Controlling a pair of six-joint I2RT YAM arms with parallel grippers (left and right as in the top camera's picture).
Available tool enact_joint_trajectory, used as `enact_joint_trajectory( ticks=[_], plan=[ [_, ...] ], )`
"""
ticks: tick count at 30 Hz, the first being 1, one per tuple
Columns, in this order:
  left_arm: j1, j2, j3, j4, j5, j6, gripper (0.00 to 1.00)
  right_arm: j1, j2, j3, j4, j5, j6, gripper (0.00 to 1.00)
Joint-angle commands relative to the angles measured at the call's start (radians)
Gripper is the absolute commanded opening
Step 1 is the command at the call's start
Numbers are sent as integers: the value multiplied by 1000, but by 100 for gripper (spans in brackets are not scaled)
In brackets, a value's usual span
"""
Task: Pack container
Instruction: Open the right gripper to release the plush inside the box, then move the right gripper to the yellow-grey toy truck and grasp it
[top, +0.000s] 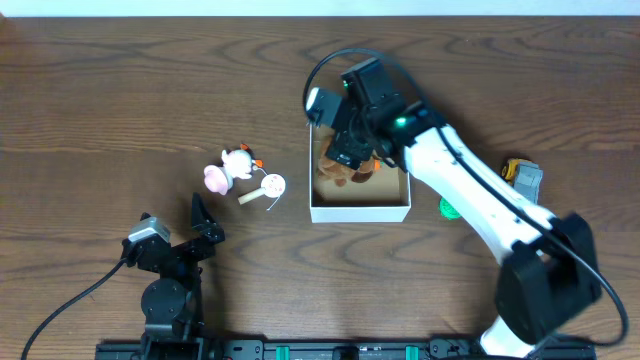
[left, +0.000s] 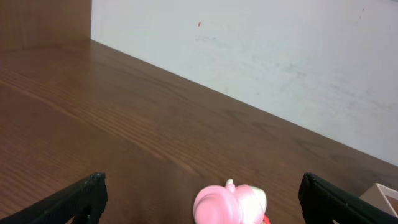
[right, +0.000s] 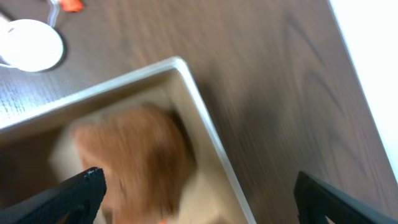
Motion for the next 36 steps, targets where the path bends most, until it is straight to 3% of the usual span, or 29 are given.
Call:
enact_joint_trajectory(
  ticks=[1, 7, 13, 22, 36],
  plan=[
    [5, -6, -29, -18, -4, 20, 98, -52, -93, 2, -60, 202, 264, 99],
    [5, -6, -29, -18, -4, 20, 98, -224, -199, 2, -239, 293, 488, 99],
    [5, -6, -29, -18, -4, 20, 98, -514, -198, 0, -388, 286, 708, 99],
    [5, -6, -29, -18, -4, 20, 98, -832, -122, -51, -427, 40, 712, 99],
    [5, -6, -29, -18, -4, 20, 98, -850, -104, -320, -192, 21, 660, 99]
  ],
)
